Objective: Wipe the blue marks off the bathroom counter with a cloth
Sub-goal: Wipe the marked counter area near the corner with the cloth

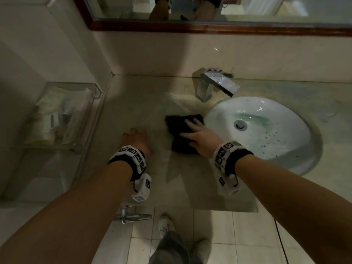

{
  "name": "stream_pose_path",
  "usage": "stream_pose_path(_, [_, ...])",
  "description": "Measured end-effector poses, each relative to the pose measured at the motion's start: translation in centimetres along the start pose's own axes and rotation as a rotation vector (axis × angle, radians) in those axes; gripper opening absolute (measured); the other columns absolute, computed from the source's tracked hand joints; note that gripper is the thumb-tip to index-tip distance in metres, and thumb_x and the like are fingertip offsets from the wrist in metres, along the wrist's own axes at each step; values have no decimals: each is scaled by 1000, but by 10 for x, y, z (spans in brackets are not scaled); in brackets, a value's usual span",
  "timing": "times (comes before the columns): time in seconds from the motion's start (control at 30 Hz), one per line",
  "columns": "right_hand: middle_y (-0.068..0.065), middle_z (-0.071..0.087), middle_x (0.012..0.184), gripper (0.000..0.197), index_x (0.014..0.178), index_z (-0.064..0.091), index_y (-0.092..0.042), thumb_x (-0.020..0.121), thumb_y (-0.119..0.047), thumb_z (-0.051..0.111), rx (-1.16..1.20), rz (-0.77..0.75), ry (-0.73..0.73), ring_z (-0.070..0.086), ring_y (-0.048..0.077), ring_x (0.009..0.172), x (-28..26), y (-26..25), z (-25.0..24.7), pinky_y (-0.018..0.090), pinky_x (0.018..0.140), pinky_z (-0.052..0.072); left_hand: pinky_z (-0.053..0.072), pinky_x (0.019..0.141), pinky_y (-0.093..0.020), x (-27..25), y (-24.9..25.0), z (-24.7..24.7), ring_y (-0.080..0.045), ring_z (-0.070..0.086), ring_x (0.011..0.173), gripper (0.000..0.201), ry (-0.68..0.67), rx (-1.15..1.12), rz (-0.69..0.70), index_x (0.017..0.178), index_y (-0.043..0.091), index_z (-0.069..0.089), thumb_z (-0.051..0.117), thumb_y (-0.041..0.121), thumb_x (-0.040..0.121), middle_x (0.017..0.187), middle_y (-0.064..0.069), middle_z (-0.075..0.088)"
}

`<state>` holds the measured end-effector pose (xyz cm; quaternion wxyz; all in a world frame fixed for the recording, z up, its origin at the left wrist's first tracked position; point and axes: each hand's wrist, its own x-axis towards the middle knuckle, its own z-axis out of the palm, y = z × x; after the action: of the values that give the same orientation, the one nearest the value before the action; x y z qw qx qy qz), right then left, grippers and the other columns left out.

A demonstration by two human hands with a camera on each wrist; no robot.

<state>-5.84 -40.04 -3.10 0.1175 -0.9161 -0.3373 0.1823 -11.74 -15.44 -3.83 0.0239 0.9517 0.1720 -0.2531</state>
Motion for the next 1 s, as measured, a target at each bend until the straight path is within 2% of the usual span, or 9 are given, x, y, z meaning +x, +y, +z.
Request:
stream_pose_path(0.07, [1, 4, 164, 57, 150, 28, -39, 98, -34, 51, -81, -41, -82, -1, 30, 150, 3, -20, 8, 47, 120, 17, 39, 101, -43, -2, -1, 0, -39, 38, 120, 77, -2, -16, 7, 135, 22, 38, 71, 52, 72, 138, -11, 34])
stream_pose_path(0.13, [2, 1, 164, 63, 154, 12, -39, 100, -41, 45, -106, 45, -126, 0, 32, 150, 7, -34, 16, 48, 119, 19, 40, 100, -44, -3, -3, -1, -38, 38, 119, 76, -3, -18, 13, 134, 22, 39, 70, 53, 72, 138, -10, 35])
stream_pose_path(0.2, [3, -1, 164, 65, 154, 3, -40, 100, -46, 40, -103, 131, -188, -1, 34, 149, 12, -45, 21, 48, 119, 16, 42, 98, -48, -1, -5, -2, -37, 39, 117, 74, -13, -28, 20, 131, 24, 41, 68, 56, 69, 135, -9, 36])
stream_pose_path(0.3, [4, -7, 164, 65, 153, -1, -41, 101, -49, 36, -162, 158, -240, -7, 37, 148, 21, -51, 27, 50, 119, 10, 42, 98, -51, 7, -12, -5, -35, 38, 118, 70, -41, -42, 39, 131, 28, 43, 62, 55, 70, 133, -8, 38])
stream_pose_path(0.43, [4, -11, 163, 65, 153, -2, -43, 101, -46, 38, -212, 107, -229, -10, 39, 148, 34, -57, 29, 55, 119, 7, 40, 99, -49, 20, -27, -12, -33, 39, 120, 43, -4, -127, 23, 133, 31, 48, 53, 37, 91, 137, -3, 37])
stream_pose_path(0.6, [5, -13, 163, 66, 152, -4, -44, 101, -48, 38, -229, 72, -235, -14, 40, 147, 66, -67, 27, 58, 118, 2, 37, 98, -53, 40, -36, -21, -32, 35, 123, 42, 57, -123, -6, 127, 28, 52, 63, 31, 86, 137, -3, 37])
stream_pose_path(0.7, [4, -16, 162, 66, 151, -6, -45, 101, -49, 37, -214, 79, -248, -17, 39, 146, 88, -72, 24, 59, 118, 0, 37, 99, -56, 56, -42, -28, -32, 31, 128, 54, 64, -154, -14, 127, 29, 49, 70, 35, 78, 144, -2, 30])
stream_pose_path(0.83, [5, -20, 161, 65, 151, -9, -45, 101, -49, 34, -194, 113, -280, -20, 39, 146, 124, -82, 17, 60, 117, -2, 35, 103, -60, 76, -52, -38, -34, 27, 134, 95, -37, -145, 2, 137, 32, 35, 80, 50, 56, 149, -2, 24])
stream_pose_path(1.0, [4, -21, 161, 64, 152, -8, -44, 102, -49, 32, -168, 147, -311, -20, 39, 145, 172, -89, 1, 59, 117, -4, 42, 99, -56, 81, -56, -37, -32, 23, 135, 111, -31, -144, -5, 145, 31, 25, 85, 55, 54, 151, 2, 21])
